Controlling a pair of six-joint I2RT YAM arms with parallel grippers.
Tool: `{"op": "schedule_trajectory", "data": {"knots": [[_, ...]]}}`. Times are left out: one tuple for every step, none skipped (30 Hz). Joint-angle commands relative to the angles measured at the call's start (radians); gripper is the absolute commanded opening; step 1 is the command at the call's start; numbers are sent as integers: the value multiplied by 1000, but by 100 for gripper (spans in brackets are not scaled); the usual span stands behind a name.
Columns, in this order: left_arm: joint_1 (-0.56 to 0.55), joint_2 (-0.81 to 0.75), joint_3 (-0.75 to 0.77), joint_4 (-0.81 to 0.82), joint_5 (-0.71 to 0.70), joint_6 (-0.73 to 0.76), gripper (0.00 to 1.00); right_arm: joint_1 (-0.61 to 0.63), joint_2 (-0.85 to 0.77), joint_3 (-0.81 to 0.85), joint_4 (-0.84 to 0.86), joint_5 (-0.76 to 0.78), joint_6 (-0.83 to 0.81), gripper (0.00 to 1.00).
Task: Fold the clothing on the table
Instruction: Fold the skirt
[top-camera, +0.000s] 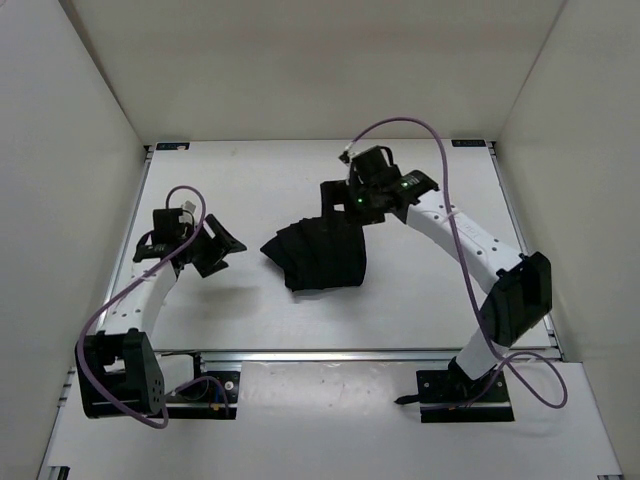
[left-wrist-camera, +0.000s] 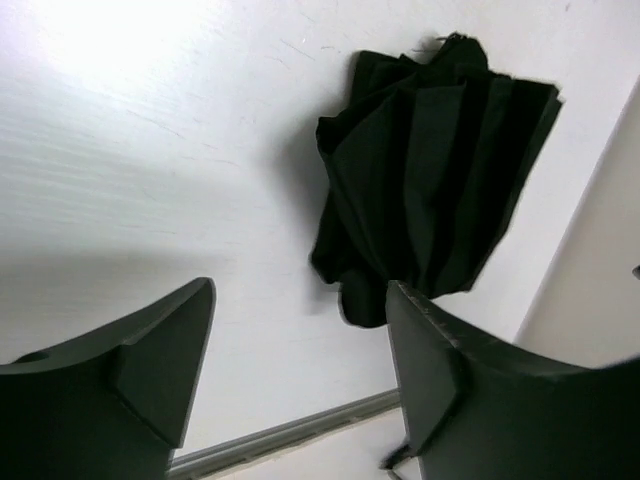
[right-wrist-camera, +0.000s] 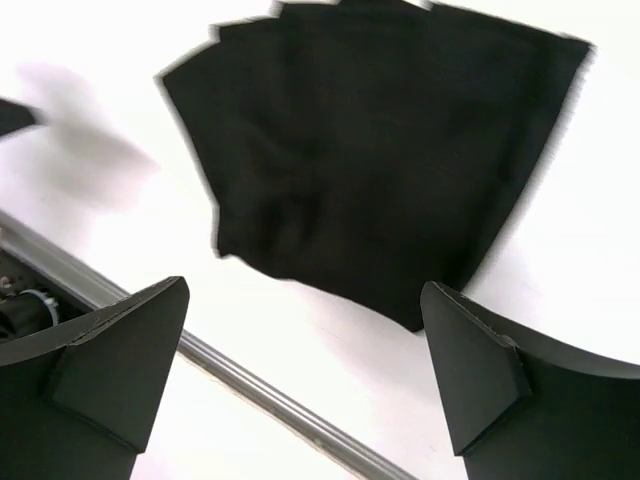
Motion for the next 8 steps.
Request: {"op": "schedule_trajectory", "data": {"knots": [[-17, -17, 99, -134, -67, 176, 89, -42, -45, -61, 20, -51, -15, 99], [-17, -8, 125, -155, -59, 248, 99, -51, -23, -52, -21, -42, -30, 99], [-26, -3, 145, -169, -94, 300, 98, -35, -18, -40, -45, 10, -65, 99], [-25, 3, 150, -197, -128, 337, 99, -10, 14, -8, -97, 56, -90, 99], [-13, 17, 168, -218, -132, 356, 99, -4, 46, 13, -148, 158, -116, 99], [-11, 20, 188, -235, -158, 386, 99, 30, 69, 34, -171, 256, -131, 99], [-8, 35, 198, -259, -192, 409, 99, 42, 101, 62, -211, 289, -159, 99], [-11, 47, 221, -282, -212, 422, 99, 51, 128, 75, -219, 340, -180, 99]]}}
